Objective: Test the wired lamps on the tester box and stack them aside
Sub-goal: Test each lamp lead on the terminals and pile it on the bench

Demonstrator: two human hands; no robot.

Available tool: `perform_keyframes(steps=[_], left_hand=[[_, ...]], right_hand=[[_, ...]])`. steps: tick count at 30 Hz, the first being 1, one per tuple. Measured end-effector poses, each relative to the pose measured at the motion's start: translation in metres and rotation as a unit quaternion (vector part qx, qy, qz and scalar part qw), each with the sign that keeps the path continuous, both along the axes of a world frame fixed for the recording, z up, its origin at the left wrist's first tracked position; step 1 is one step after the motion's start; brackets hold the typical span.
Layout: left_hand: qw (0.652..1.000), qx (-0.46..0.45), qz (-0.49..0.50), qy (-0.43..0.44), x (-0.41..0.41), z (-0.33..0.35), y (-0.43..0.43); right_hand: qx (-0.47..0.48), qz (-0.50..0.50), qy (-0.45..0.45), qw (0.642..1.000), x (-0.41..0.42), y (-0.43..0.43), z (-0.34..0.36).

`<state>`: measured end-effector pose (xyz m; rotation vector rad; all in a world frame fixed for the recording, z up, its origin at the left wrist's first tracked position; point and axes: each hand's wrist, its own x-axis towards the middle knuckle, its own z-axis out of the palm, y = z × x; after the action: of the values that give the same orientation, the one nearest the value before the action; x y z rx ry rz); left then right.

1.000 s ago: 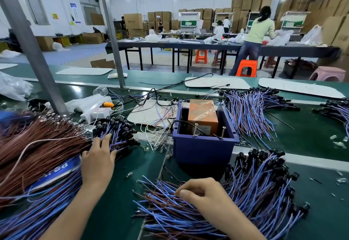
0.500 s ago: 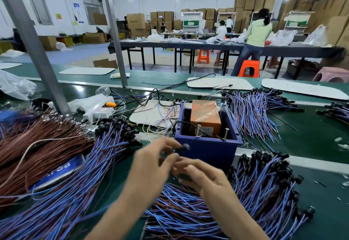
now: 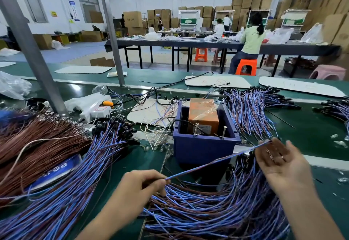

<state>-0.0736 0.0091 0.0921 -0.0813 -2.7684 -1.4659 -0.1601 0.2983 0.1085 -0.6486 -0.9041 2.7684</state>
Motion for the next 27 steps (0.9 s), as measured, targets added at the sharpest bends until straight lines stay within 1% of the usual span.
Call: perform_keyframes(steps=[1,2,3,4,5,6,7,8,9,10,11,12,13,14,15,16,17,18,19,20,23,24,25,27], left_hand=[[1.000,-0.001,0.004,-0.004,0.001,0.001,-0.007],[1.000,0.006,0.008,-0.009,0.001,0.003,-0.013],[1.000,0.019,0.014,-0.011,0.001,0.004,-0.018],[0.999,0.040,0.021,-0.012,0.000,0.006,-0.021],[0.997,0.070,0.027,-0.012,0.000,0.009,-0.022],[0.994,0.104,0.029,-0.011,-0.001,0.011,-0.023],[0.991,0.132,0.028,-0.013,-0.002,0.014,-0.022],[0.988,0.149,0.020,-0.017,-0.003,0.017,-0.020],[0.987,0.156,0.007,-0.021,-0.004,0.021,-0.016],[0.987,0.159,-0.009,-0.025,-0.005,0.024,-0.012],[0.986,0.163,-0.023,-0.025,-0.007,0.027,-0.007],[0.985,0.169,-0.034,-0.022,-0.008,0.029,-0.001],[0.984,0.173,-0.043,-0.018,-0.010,0.032,0.005],[0.982,0.179,-0.052,-0.014,-0.013,0.034,0.011],[0.980,0.190,-0.060,-0.010,-0.015,0.037,0.018],[0.977,0.203,-0.064,-0.006,-0.018,0.040,0.023],[0.974,0.215,-0.068,-0.002,-0.021,0.041,0.028],[0.971,0.229,-0.070,0.002,-0.025,0.042,0.032],[0.966,0.248,-0.067,0.002,-0.028,0.043,0.036],[0.961,0.269,-0.059,-0.002,-0.031,0.042,0.040],[0.938,0.341,-0.037,-0.039,-0.039,0.033,0.057],[0.934,0.352,-0.029,-0.052,-0.042,0.029,0.062],[0.934,0.351,-0.022,-0.058,-0.046,0.025,0.067],[0.938,0.340,-0.009,-0.071,-0.054,0.018,0.073]], right_hand=[[0.021,-0.012,0.005,1.000,-0.002,0.005,-0.001],[0.080,-0.022,0.009,0.997,-0.004,0.010,-0.002],[0.176,-0.030,0.010,0.984,-0.003,0.014,-0.002],[0.294,-0.039,0.006,0.955,-0.002,0.016,-0.004],[0.392,-0.042,-0.005,0.919,-0.001,0.016,-0.008],[0.470,-0.034,-0.020,0.882,0.000,0.016,-0.011],[0.544,-0.020,-0.037,0.838,0.001,0.013,-0.013],[0.621,0.000,-0.062,0.781,0.002,0.007,-0.012],[0.684,0.015,-0.083,0.724,0.003,0.002,-0.011],[0.725,0.021,-0.090,0.683,0.006,-0.004,-0.008],[0.750,0.018,-0.077,0.657,0.010,-0.011,-0.003],[0.758,0.015,-0.045,0.651,0.015,-0.019,0.002],[0.749,0.028,0.007,0.662,0.021,-0.028,0.007],[0.726,0.063,0.071,0.681,0.028,-0.036,0.012],[0.696,0.125,0.134,0.694,0.036,-0.045,0.016],[0.666,0.196,0.188,0.695,0.044,-0.055,0.019],[0.647,0.244,0.225,0.686,0.050,-0.063,0.020],[0.642,0.264,0.246,0.676,0.054,-0.069,0.019],[0.642,0.263,0.257,0.673,0.055,-0.073,0.017],[0.639,0.251,0.258,0.680,0.055,-0.076,0.014],[0.597,0.221,0.240,0.733,0.052,-0.076,0.007],[0.586,0.213,0.232,0.747,0.051,-0.076,0.005],[0.574,0.207,0.220,0.761,0.051,-0.075,0.003],[0.541,0.191,0.171,0.801,0.046,-0.074,-0.004]])
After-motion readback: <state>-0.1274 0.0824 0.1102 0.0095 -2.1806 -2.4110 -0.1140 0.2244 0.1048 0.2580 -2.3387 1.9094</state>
